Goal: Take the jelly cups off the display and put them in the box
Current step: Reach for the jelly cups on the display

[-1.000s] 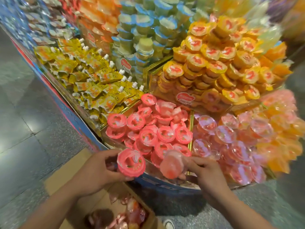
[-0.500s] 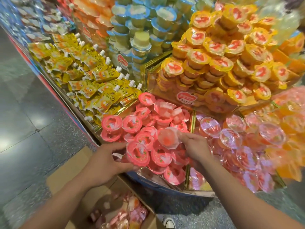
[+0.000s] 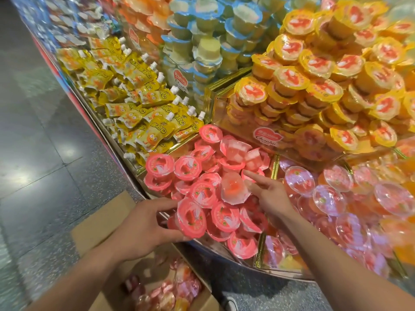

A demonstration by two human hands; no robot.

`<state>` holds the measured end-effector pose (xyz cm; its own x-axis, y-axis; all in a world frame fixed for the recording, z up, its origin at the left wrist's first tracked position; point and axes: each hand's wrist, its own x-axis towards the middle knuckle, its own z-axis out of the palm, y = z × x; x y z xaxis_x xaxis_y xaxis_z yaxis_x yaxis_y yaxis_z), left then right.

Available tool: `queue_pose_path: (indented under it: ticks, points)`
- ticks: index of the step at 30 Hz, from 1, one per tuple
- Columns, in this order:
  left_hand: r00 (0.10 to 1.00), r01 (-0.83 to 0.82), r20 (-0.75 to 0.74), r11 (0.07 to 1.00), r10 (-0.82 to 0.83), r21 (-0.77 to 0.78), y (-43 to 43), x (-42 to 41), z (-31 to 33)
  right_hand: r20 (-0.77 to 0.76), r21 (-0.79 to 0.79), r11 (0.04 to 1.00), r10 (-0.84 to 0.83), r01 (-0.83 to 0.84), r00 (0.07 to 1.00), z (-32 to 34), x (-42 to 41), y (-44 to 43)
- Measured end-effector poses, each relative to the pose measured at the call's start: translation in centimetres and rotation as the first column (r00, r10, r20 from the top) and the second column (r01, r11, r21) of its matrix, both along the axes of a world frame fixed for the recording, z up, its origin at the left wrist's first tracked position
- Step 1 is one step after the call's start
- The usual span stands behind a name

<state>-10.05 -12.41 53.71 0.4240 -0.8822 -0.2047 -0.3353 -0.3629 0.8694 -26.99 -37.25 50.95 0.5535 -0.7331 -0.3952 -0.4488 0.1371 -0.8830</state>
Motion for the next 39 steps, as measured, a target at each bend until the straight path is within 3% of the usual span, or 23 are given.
queue_pose_path:
  ticks: [6, 13, 19, 24, 31, 39]
  points:
    - [1.000, -0.012, -0.005, 1.000, 0.012, 0.000, 0.0, 0.2, -0.4, 0.002, -0.075, 0.993, 0.091, -0.090, 0.996, 0.4, -0.3, 0.2]
    - [1.000, 0.015, -0.020, 1.000, -0.015, 0.003, -0.8, -0.2, -0.8, -0.254, -0.245, 0.919, 0.247, -0.310, 0.935, 2.0, -0.1, -0.3]
    - [0.998, 0.017, 0.059, 0.999, -0.015, -0.028, -1.3, 0.1, -0.5, -0.509, -0.350, 0.742, 0.361, -0.571, 0.781, 2.7, -0.2, -1.0]
    - [0.978, -0.065, 0.199, 0.998, 0.058, 0.025, -1.9, 1.2, -1.2, -0.546, -0.297, 0.749, 0.375, -0.592, 0.749, 2.5, -0.4, -1.3]
    - [0.947, -0.048, 0.321, 0.996, 0.020, 0.080, -3.5, 2.3, 0.5, -0.539, -0.315, 0.781, 0.320, -0.539, 0.779, 3.8, -1.1, -0.9]
    - [0.935, -0.121, 0.346, 0.986, 0.077, 0.110, -4.6, 1.4, 0.0, -0.533, -0.306, 0.761, 0.361, -0.572, 0.765, 4.5, -1.1, -0.4]
